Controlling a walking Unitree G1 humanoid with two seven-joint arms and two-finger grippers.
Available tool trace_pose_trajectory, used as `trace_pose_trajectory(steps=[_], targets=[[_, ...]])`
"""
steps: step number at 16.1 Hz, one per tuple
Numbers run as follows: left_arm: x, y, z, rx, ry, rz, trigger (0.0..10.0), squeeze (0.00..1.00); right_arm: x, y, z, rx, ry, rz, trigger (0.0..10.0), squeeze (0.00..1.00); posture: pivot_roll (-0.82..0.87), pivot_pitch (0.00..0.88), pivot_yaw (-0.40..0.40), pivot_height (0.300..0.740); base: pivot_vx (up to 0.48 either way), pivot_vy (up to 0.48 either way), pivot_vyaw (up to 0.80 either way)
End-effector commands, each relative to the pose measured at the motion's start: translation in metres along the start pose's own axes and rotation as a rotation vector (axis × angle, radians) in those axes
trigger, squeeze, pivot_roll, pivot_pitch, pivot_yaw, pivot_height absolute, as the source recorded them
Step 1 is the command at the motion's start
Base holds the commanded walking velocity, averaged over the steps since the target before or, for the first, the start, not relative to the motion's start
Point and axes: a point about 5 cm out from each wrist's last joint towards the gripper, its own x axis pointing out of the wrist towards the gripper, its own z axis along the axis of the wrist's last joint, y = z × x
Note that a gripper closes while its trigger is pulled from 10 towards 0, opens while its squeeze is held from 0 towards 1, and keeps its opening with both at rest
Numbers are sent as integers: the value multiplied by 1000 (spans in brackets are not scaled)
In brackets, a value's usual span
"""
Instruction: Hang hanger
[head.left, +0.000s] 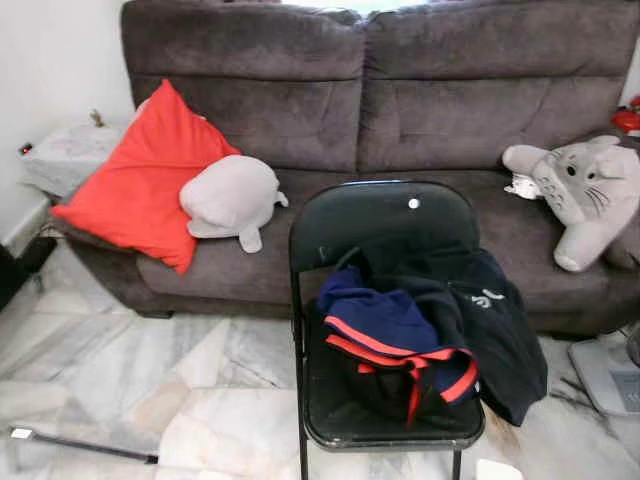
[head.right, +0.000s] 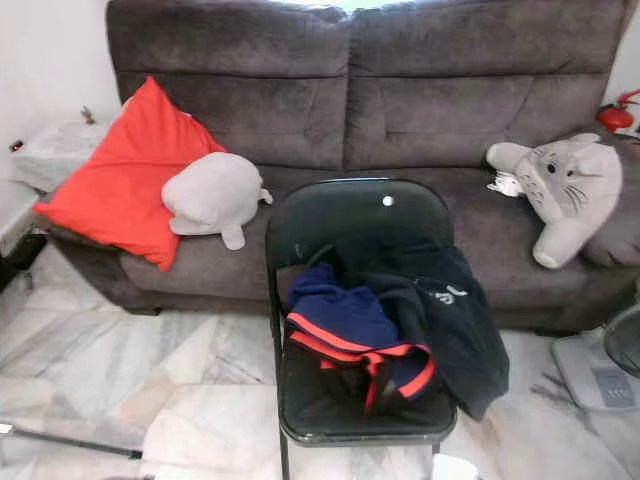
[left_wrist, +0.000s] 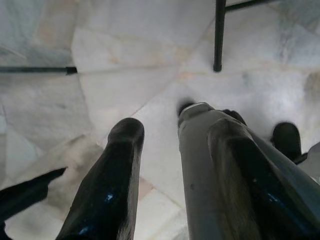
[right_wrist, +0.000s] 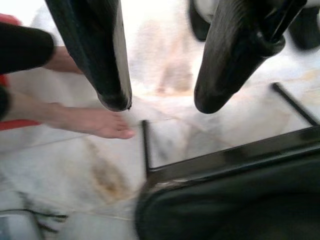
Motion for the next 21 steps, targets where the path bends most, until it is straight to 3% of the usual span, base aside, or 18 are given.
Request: trace_pose_trajectory(steps=[1, 4, 8, 11, 13, 15, 16, 18, 21], targets=[[-9, -9, -31, 1, 124, -36, 10000, 0, 0, 7, 4, 13, -13, 13, 10000, 0, -46, 141, 18, 721, 0, -337, 0], [-9, -8, -31, -10, 126, -30, 10000, 0, 2, 5, 8, 4, -23, -12, 10000, 0, -46, 143, 18, 721, 0, 0, 0], [-9, -8, -31, -7, 125, -31, 10000, 0, 6, 3, 34, 14, -147, -69, 10000, 0, -51, 135, 17, 721, 0, 0, 0], [-9, -8, -32, -6, 128, -35, 10000, 0, 5, 7, 37, -3, -165, -87, 10000, 0, -55, 128, 14, 721, 0, 0, 0], [-9, -8, -32, -4, 129, -37, 10000, 0, 2, 20, 38, -50, -200, -48, 10000, 0, -65, 123, 10, 721, 0, 0, 0], [-9, -9, -33, -2, 130, -38, 10000, 0, -3, 33, 37, -159, -233, 20, 10000, 0, -75, 122, 6, 721, 0, 0, 0], [-9, -9, -33, -2, 130, -39, 10000, 0, -8, 32, 39, -243, -287, -7, 10000, 0, -73, 120, 4, 721, 0, 0, 0], [-10, -9, -34, 0, 131, -41, 10000, 0, -14, 29, 42, -261, -332, -16, 10000, 0, -82, 117, 0, 721, 0, 0, 0], [-10, -10, -35, 2, 134, -46, 10000, 0, -33, 39, 30, -320, -349, 135, 10000, 0, -86, 110, -7, 721, 0, 0, 0]])
